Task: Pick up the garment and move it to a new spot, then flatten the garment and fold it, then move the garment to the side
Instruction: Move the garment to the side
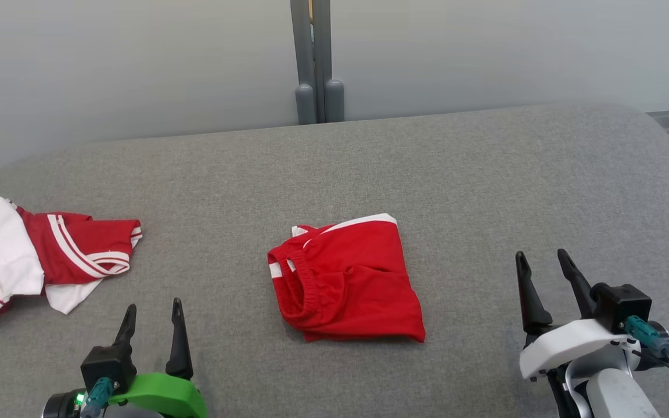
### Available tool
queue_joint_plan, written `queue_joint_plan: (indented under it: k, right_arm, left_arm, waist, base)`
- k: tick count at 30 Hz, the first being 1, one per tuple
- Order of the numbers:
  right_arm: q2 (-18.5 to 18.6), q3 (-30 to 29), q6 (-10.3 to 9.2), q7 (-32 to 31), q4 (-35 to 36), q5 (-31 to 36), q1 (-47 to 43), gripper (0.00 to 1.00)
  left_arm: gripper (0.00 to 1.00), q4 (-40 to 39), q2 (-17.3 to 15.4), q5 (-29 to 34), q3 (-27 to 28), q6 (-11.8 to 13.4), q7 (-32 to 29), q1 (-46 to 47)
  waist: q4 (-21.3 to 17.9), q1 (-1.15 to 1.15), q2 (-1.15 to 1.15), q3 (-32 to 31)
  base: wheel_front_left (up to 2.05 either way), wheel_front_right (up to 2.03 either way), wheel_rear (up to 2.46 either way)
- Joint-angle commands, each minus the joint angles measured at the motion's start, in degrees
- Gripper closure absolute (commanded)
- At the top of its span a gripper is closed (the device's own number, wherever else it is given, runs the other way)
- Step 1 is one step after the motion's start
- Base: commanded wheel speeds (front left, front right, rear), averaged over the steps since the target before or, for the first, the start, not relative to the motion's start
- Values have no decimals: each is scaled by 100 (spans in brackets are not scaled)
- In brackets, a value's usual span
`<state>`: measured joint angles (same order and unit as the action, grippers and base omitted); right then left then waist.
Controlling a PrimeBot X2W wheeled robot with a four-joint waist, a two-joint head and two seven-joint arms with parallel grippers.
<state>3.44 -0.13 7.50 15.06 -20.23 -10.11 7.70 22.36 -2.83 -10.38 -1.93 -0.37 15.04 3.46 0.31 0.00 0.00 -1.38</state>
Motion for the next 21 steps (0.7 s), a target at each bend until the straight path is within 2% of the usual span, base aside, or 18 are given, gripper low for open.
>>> queue_joint_plan:
  k: [1,21]
  right_arm:
    - [-6,14,-3,14,-22,32,-75,0]
    - [-40,113,-3,14,-70,10,-115,0]
  left_arm:
    - [0,10,-17,57,32,-22,17,-119]
    - [0,70,-17,49,12,-54,17,-170]
  waist:
    - [13,0,0,-11]
    - [102,0,0,-2]
  base:
    - [0,0,0]
    - [0,0,0]
